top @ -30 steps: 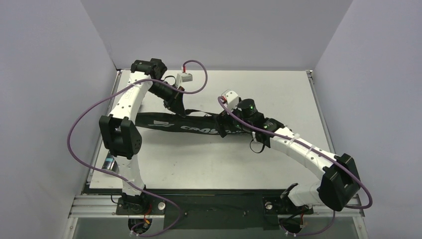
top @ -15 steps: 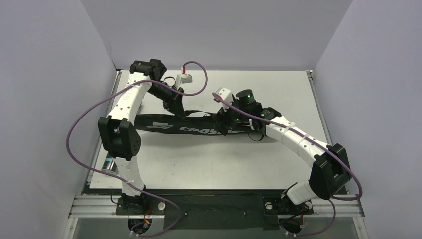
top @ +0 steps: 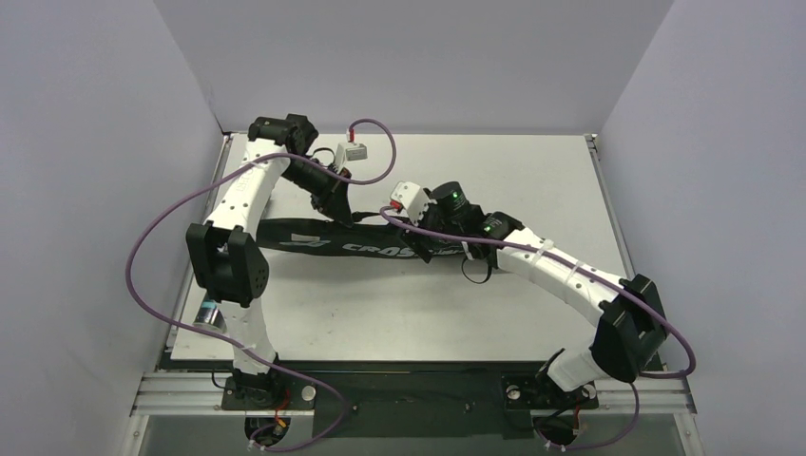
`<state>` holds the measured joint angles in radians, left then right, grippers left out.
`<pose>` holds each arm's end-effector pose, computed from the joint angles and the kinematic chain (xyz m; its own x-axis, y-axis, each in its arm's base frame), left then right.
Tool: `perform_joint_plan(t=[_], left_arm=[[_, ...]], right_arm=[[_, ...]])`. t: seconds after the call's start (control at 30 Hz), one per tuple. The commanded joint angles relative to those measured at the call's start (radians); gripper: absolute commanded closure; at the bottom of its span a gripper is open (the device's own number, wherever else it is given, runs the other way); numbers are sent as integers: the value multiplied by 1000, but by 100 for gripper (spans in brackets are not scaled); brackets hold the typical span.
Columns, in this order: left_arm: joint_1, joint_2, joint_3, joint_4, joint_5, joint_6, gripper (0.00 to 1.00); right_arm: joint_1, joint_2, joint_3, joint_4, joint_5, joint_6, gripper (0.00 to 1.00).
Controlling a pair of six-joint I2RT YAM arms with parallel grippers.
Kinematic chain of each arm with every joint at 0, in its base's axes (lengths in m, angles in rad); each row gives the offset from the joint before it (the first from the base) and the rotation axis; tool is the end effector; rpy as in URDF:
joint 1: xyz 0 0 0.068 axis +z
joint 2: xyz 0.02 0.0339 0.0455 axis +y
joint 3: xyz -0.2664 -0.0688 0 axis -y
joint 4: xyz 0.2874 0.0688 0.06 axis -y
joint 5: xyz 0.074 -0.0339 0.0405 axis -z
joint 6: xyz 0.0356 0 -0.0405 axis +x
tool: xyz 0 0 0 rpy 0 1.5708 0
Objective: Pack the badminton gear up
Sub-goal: Adjust the racket bag at the center of the board.
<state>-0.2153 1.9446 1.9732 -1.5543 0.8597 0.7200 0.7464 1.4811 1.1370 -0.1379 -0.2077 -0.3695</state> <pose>0.3921 -0.1134 0.3326 -0.6198 0.5761 -0.5330 0.7734 0.3331 -0.5393 0.2765 0.2657 0.2879 -0.0290 -0.5081 -0.8608 -0.8676 0.4405 -0.2309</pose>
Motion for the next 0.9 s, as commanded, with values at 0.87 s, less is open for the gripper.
perform_joint_plan(t=[0.87], left_arm=[[-2, -85, -24, -41, 27, 43, 100]], right_arm=[[-78, -98, -52, 225, -83, 152, 34]])
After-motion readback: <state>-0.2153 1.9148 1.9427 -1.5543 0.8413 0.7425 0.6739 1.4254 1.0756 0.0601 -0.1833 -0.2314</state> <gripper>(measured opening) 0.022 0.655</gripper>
